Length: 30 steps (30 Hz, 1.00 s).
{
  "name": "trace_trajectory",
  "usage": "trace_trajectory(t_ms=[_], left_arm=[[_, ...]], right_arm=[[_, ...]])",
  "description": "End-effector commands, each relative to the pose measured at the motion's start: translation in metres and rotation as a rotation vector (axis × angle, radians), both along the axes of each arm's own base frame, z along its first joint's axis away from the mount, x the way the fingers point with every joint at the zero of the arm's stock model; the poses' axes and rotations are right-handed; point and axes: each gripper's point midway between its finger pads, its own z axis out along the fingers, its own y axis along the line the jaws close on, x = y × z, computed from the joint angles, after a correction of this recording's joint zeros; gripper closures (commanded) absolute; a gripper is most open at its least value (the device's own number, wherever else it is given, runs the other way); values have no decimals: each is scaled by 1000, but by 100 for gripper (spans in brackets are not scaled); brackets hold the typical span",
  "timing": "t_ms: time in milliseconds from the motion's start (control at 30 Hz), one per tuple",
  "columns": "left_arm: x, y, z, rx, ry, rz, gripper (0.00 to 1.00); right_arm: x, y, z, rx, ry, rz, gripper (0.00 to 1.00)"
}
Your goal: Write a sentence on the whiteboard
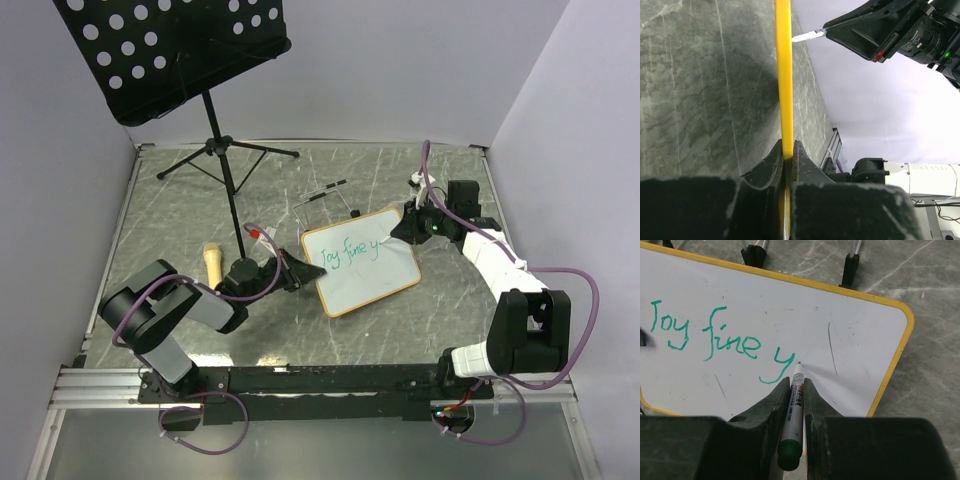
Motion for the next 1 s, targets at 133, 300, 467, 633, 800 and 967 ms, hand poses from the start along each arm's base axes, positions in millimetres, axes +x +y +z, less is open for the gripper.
trace_trajectory(t_ms=[133, 300, 467, 633, 800, 967], left_arm=[[-10, -2, 80, -207, -274, -45, 99], [-11, -2, 80, -207, -277, -51, 99], [-11, -2, 81, -210, -280, -51, 99], [-11, -1, 82, -211, -281, -49, 99], [-11, 0, 82, -209, -282, -44, 99], [-10, 0, 82, -206, -281, -39, 99]], right_arm=[[12, 3, 17, 27, -48, -2, 100], [16, -1, 15, 17, -51, -31, 100], [19, -4, 14, 5, -54, -57, 100], [21, -8, 9, -13, -38, -75, 100], [21, -10, 7, -30, -32, -82, 100], [19, -12, 5, -45, -22, -70, 100]])
